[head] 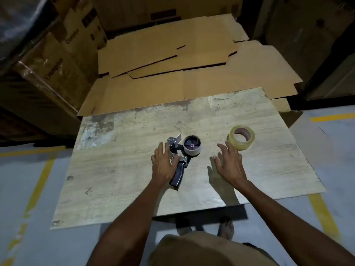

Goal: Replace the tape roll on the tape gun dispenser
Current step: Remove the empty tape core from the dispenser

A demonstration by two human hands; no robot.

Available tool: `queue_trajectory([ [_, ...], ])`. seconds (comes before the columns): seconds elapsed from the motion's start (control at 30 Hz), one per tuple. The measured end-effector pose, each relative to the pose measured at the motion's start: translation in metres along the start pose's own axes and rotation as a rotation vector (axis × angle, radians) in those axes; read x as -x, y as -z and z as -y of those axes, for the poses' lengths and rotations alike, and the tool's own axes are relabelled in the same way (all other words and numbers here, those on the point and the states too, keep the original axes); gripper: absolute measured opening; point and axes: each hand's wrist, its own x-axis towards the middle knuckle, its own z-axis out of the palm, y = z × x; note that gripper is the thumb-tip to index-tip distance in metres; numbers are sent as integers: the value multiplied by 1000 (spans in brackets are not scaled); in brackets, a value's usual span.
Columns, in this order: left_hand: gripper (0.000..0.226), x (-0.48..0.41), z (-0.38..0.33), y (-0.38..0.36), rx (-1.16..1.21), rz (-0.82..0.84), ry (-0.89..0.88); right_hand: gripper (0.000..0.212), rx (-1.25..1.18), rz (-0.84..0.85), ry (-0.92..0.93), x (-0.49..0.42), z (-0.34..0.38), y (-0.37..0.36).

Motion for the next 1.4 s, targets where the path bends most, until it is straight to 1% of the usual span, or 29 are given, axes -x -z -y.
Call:
queue_trajectory([
  [0.13, 83, -26, 12, 4, -10, 113, -175, 51, -5, -33, -37, -8, 9, -5],
  [0.3, 107, -48, 29, 2, 19, 202, -239, 49, 17, -84, -75, -9, 11, -15],
  [0.4, 115, -51, 37, -4, 39, 209, -279, 48, 15, -137, -78, -3, 11, -16],
  [0.57, 113, -67, 45, -9, 104, 224, -318, 48, 49, -160, -79, -6, 2, -15],
  [0.67, 107, -73, 44, -7, 167, 291, -370, 48, 56, -166, -75, -7, -2, -13],
  [0.77, 104, -85, 43, -4, 204, 391, -478, 47, 48, -175, -78, -3, -1, -16],
  [0.87, 106, -97, 39, 1, 220, 474, -569, 48, 27, -158, -84, 5, -1, -23],
  [0.93, 112, -98, 42, -3, 198, 424, -532, 49, 1, -129, -89, 10, -1, -29],
  [0.97, 111, -95, 44, -6, 229, 372, -452, 50, -6, -118, -87, 13, -2, -31],
  [1.0, 106, -89, 46, -9, 300, 310, -343, 51, -10, -106, -82, 14, -2, -33],
  [1.03, 96, -82, 48, -12, 387, 243, -238, 52, -16, -96, -73, 15, -1, -33],
  [1.07, 84, -75, 49, -14, 457, 178, -169, 53, -25, -83, -65, 15, 0, -33],
  [1.1, 71, -70, 52, -15, 491, 135, -133, 54, -29, -64, -56, 14, 1, -33],
  [1.13, 58, -67, 56, -16, 502, 130, -120, 56, -26, -46, -46, 12, 3, -33],
  [1.17, 48, -63, 59, -16, 503, 164, -122, 57, -21, -27, -38, 10, 5, -32],
  [1.2, 43, -58, 61, -14, 504, 220, -130, 59, -17, -12, -30, 7, 6, -32],
  [1.3, 38, -47, 66, -6, 508, 382, -123, 60, -31, 1, -40, -3, 12, -32],
  [1.4, 32, -38, 71, 3, 484, 481, -87, 57, -78, -40, -57, -7, 17, -31],
])
